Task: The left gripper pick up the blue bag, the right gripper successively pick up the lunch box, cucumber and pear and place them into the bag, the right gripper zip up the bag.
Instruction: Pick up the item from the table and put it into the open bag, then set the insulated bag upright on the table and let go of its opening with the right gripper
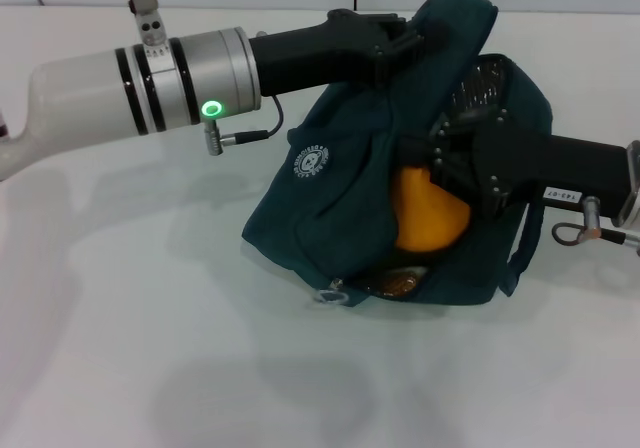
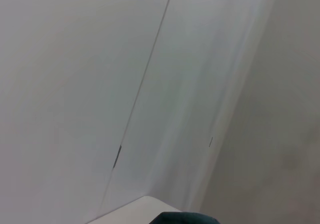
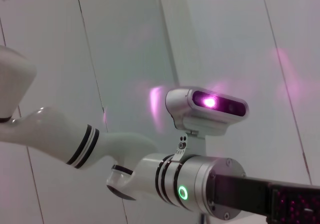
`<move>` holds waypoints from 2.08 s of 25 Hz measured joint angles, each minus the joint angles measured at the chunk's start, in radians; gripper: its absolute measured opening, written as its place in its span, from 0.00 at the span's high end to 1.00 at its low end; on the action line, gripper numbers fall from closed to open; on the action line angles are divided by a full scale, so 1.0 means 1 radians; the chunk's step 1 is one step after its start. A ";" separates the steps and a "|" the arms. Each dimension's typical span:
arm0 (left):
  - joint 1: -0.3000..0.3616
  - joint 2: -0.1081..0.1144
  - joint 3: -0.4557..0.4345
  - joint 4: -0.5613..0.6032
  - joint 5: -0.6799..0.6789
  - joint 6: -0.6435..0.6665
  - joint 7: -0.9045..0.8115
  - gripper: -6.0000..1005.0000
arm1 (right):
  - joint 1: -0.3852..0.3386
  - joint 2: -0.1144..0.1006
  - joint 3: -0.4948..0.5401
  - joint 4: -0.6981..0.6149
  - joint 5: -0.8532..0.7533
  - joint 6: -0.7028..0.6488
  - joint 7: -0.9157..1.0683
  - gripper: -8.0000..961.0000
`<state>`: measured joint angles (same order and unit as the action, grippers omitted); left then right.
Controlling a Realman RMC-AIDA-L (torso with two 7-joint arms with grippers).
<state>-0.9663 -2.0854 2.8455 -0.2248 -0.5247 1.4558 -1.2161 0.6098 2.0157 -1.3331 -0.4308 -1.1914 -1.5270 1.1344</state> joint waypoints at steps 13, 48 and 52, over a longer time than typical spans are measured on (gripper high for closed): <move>0.004 -0.001 0.000 -0.001 0.003 0.000 -0.001 0.89 | -0.053 -0.003 0.012 -0.029 0.090 -0.035 -0.003 0.76; 0.003 -0.001 0.000 -0.001 0.013 -0.002 0.004 0.89 | -0.196 -0.074 0.082 -0.125 -0.384 -0.048 0.124 0.50; 0.004 -0.001 0.000 -0.001 0.012 -0.004 0.005 0.89 | -0.191 -0.071 0.084 -0.125 -0.398 -0.038 0.125 0.52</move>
<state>-0.9624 -2.0862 2.8454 -0.2254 -0.5130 1.4522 -1.2115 0.4190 1.9450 -1.2496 -0.5563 -1.5893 -1.5651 1.2593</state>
